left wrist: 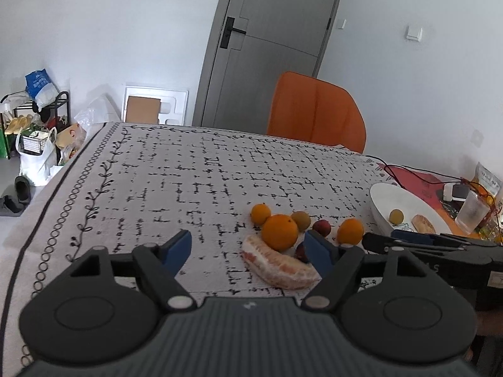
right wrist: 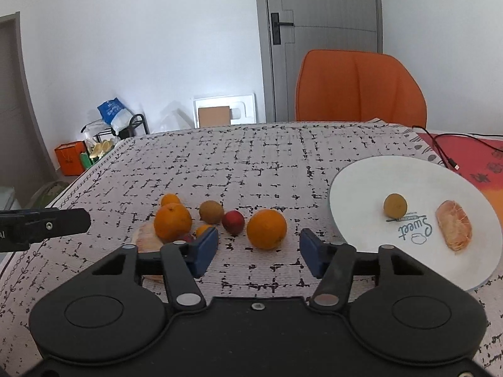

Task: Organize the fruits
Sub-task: 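Move the right tool to the large orange while the left tool approaches the peeled pomelo segment, then close the right gripper on the orange while the left gripper closes on the pomelo segment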

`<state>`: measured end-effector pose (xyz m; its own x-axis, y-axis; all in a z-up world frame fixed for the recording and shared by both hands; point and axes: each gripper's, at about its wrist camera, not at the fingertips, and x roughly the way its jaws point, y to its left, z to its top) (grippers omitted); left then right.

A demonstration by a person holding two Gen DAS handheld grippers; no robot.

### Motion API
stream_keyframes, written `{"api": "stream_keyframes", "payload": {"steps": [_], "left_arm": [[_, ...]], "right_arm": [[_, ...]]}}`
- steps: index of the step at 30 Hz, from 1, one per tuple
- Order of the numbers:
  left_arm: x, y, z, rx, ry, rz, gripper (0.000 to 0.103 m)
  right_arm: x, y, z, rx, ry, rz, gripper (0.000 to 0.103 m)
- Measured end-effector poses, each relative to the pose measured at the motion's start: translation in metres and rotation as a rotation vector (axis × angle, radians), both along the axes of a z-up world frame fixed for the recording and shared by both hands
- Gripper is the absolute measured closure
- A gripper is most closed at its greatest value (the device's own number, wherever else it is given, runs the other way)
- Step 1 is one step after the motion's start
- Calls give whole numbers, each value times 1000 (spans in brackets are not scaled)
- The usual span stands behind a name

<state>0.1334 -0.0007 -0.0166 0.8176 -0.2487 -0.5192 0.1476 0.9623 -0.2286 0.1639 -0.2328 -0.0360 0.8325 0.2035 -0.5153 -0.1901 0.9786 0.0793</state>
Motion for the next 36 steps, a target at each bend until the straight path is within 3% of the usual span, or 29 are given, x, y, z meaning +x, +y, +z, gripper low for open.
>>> {"api": "stream_keyframes", "payload": {"steps": [11, 15, 22, 32, 36], "left_arm": [[19, -27, -13, 22, 50, 1, 27], [25, -35, -23, 33, 79, 16, 29], [38, -45, -37, 73, 120, 47, 35], [50, -55, -43, 108, 130, 55, 37], [55, -63, -44, 157, 129, 59, 37]], "right_arm": [[16, -9, -2, -6, 11, 35, 51], [24, -13, -4, 0, 24, 42, 60], [32, -12, -9, -8, 25, 66, 65], [42, -9, -16, -6, 29, 74, 65], [46, -5, -17, -15, 23, 89, 65]]}}
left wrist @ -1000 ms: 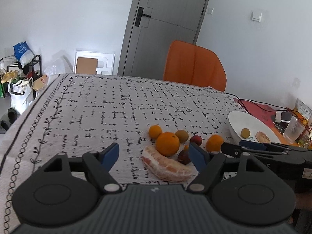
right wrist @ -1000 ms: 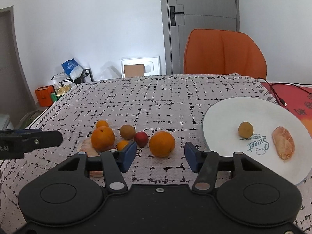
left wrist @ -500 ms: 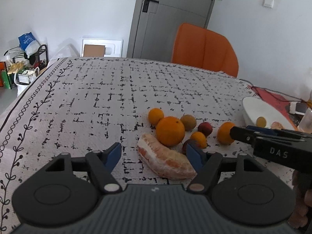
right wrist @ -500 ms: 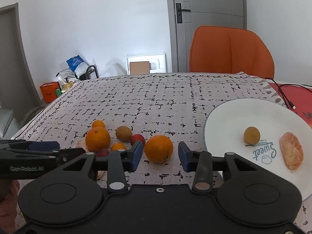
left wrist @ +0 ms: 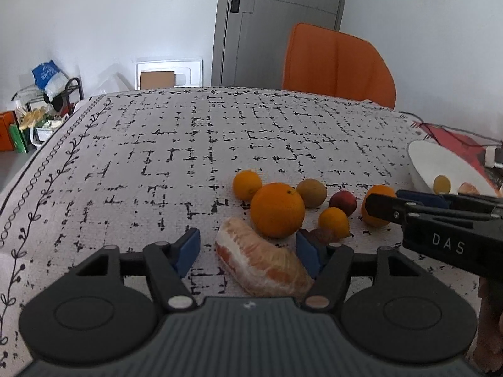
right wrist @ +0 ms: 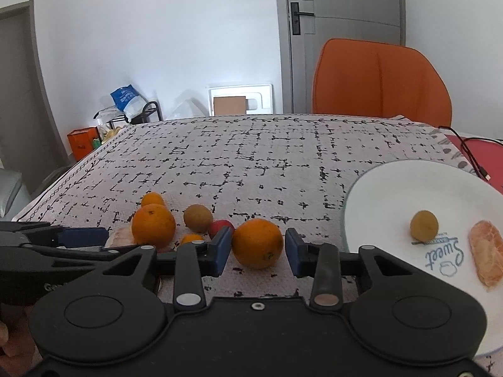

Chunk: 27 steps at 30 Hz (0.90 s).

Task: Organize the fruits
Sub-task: 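Close the right gripper on the orange while the left gripper closes on the pomelo segment, then carry the orange with the right tool while the left tool carries the pomelo segment to the bowl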

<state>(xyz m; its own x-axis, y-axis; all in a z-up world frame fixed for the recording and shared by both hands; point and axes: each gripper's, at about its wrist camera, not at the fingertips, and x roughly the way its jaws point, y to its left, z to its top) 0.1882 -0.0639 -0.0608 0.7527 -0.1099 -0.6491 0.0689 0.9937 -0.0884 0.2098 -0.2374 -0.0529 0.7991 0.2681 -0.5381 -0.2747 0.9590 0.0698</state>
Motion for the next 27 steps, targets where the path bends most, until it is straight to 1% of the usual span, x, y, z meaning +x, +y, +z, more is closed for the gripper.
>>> {"api": "stream_keyframes", "payload": {"steps": [5, 12, 14, 15, 17, 18, 24, 26, 27], "left_arm": [[0, -4, -1, 39, 3, -8, 37], [-9, 2, 0, 51, 14, -14, 36], [-14, 5, 0, 49, 13, -13, 38], [-16, 6, 0, 48, 12, -14, 39], [-20, 9, 1, 42, 9, -18, 51], [-22, 10, 1, 37, 9, -20, 54], [-29, 18, 3, 9, 12, -21, 57], [-32, 20, 4, 0, 11, -19, 62], [-33, 21, 5, -5, 12, -17, 62]], "right_arm": [[2, 5, -2, -28, -9, 5, 67], [-3, 6, -1, -41, -14, 6, 69], [-6, 5, -1, -44, -15, 4, 69], [-8, 5, -1, -40, -14, 4, 69], [-11, 4, 0, -33, -11, 7, 69], [-15, 4, 1, -30, -10, 9, 69], [-31, 2, 4, -27, -14, 12, 69], [-35, 1, 4, -22, -11, 10, 69], [-37, 0, 4, -18, -10, 10, 69]]}}
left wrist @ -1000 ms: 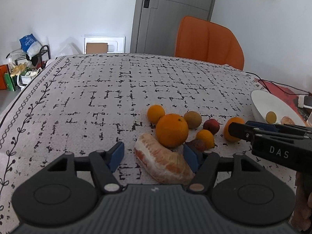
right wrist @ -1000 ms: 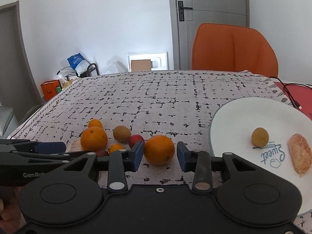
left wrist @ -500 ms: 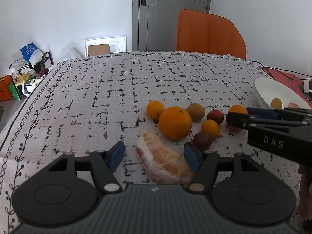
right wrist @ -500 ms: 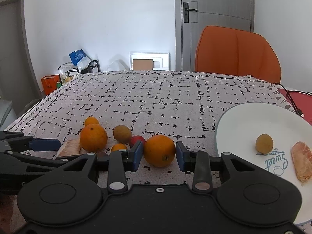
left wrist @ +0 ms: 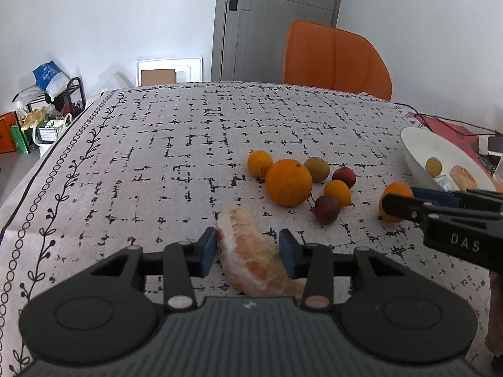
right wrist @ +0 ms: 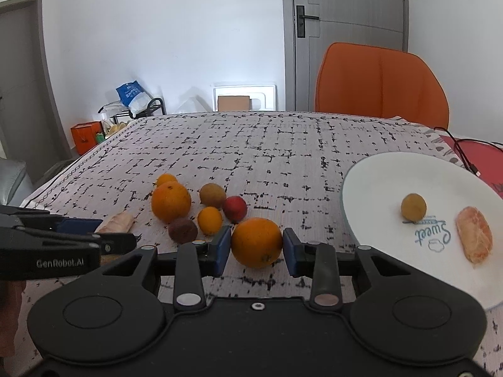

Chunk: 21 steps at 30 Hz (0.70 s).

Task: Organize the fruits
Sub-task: 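Carry the orange with the right tool while the left tool carries the pomelo segment to the bowl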

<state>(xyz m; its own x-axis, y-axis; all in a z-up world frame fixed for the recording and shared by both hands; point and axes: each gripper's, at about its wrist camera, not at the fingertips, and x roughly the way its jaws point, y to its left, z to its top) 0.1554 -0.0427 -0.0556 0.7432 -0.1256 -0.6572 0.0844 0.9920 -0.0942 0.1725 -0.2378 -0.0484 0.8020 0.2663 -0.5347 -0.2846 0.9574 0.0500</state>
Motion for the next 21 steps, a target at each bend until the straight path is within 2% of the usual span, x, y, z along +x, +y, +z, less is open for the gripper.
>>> {"api": "stream_keyframes", "payload": {"steps": [10, 13, 21], "left_arm": [[-13, -1, 18, -22, -54, -10, 63], [-14, -4, 26, -39, -75, -23, 71], [-12, -18, 42, -45, -118, -61, 74]], "right_arm": [[-12, -2, 8, 2, -28, 1, 69], [-15, -7, 13, 5, -44, -6, 69], [-21, -24, 23, 22, -77, -36, 69]]}}
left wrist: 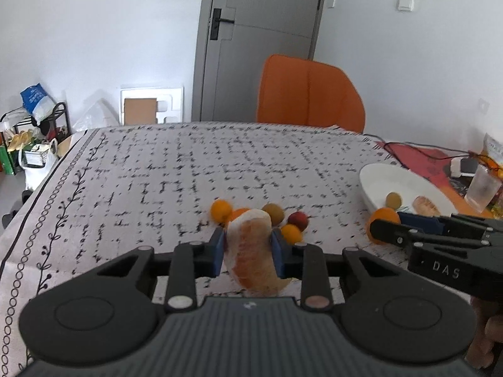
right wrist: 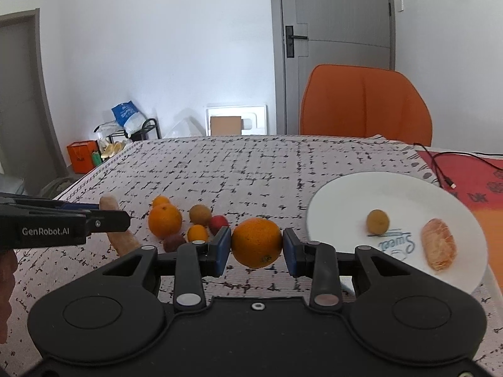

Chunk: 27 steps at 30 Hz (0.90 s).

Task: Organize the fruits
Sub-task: 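Carry the orange with the right tool while the left tool carries the pomelo segment to the bowl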

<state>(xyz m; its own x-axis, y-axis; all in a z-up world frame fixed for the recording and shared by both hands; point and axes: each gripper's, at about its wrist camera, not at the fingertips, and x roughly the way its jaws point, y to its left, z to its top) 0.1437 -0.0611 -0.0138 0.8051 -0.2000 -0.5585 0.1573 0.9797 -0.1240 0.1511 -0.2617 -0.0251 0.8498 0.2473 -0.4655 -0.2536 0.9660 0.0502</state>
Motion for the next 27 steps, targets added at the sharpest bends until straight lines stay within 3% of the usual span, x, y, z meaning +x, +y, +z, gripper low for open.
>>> {"api": "stream_keyframes", "payload": {"steps": [12, 27], "left_arm": [[2, -32, 28, -4, -87, -78, 74], [17, -96, 32, -6, -109, -225, 74]], "right_arm": [[-10, -32, 16, 15, -61, -67, 69], [-15, -88, 2, 34, -27, -203, 69]]}}
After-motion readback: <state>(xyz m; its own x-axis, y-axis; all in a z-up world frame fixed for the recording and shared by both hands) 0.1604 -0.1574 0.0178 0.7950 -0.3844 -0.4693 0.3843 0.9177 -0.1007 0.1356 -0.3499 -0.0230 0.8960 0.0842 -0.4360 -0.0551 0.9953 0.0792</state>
